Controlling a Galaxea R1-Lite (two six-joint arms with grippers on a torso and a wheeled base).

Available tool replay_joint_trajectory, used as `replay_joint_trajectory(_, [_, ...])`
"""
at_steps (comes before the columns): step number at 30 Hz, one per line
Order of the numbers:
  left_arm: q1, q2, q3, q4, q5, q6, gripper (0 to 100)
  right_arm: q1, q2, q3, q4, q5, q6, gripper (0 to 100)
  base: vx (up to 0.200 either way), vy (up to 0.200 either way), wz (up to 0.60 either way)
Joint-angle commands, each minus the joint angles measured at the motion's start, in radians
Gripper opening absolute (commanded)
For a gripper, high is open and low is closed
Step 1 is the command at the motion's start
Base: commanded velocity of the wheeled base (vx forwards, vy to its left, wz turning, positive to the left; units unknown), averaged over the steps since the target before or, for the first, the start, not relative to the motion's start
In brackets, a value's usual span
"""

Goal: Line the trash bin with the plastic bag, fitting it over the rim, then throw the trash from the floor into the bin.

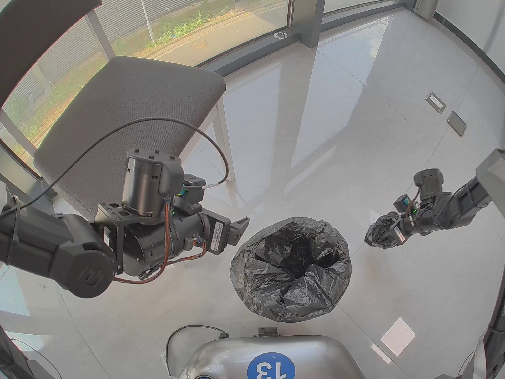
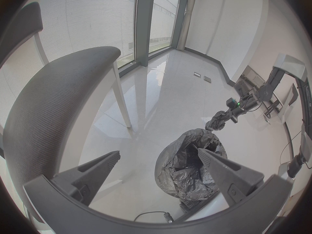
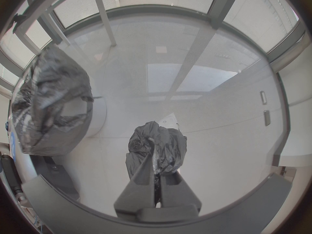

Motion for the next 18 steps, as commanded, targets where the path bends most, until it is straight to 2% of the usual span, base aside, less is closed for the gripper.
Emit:
replay_joint_trajectory(1, [-0.036,-0.023,0.03,-0.055,-0.001,-0.035,100,-0.016,-0.386,0.158,-0.004,0.015,-0.036,0,0.0,0.0,0.0])
replay_joint_trajectory(6, [-0.031,-0.029,0.026,-0.075,0.006,-0.048,100,0.06,-0.538,0.185,-0.002,0.05,-0.03,0,0.0,0.0,0.0])
replay_joint_trajectory(10, [-0.031,-0.059,0.037,-0.121,-0.001,-0.041,100,0.172,-0.639,0.236,-0.004,0.062,-0.013,0,0.0,0.0,0.0])
replay_joint_trajectory(16, [-0.054,-0.084,0.083,-0.149,-0.001,-0.038,100,0.308,-0.684,0.322,-0.013,0.133,0.033,0,0.0,0.0,0.0])
replay_joint_trajectory(17, [-0.054,-0.084,0.083,-0.149,-0.001,-0.038,100,0.308,-0.684,0.322,-0.013,0.133,0.033,0,0.0,0.0,0.0])
replay_joint_trajectory(18, [-0.054,-0.089,0.091,-0.15,-0.002,-0.036,100,0.359,-0.694,0.328,-0.007,0.147,0.039,0,0.0,0.0,0.0])
